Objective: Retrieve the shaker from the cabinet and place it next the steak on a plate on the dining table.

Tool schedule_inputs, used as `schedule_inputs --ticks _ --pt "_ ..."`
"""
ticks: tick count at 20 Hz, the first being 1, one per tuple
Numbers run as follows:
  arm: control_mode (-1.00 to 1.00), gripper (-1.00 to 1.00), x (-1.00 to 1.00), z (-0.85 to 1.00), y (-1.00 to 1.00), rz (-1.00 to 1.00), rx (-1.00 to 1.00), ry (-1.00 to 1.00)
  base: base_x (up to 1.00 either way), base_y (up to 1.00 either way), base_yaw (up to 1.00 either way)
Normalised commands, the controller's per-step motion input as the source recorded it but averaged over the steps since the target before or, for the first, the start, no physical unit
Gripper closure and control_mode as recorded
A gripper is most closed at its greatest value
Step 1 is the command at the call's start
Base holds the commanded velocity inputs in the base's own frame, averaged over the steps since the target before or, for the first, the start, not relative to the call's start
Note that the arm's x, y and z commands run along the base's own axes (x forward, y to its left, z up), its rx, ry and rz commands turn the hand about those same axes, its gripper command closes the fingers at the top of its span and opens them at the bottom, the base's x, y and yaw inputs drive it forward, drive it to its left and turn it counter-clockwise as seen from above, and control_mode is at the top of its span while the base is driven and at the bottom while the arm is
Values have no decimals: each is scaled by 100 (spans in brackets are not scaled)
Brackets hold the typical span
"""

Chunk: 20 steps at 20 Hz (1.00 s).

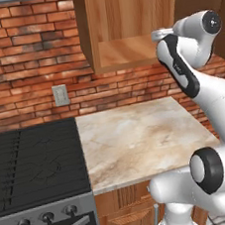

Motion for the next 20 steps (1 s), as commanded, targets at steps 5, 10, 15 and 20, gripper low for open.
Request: schedule_inputs --ticks 5,10,15,20 --pt "-100 -100 28 -2 -4 0 0 0 0 0 0" --pt "-100 -100 34 -5 -2 0 0 0 0 0 0" --pt "-100 -100 13 -3 0 0 0 0 0 0 0" --pt "-100 -100 19 -9 -2 0 0 0 0 0 0"
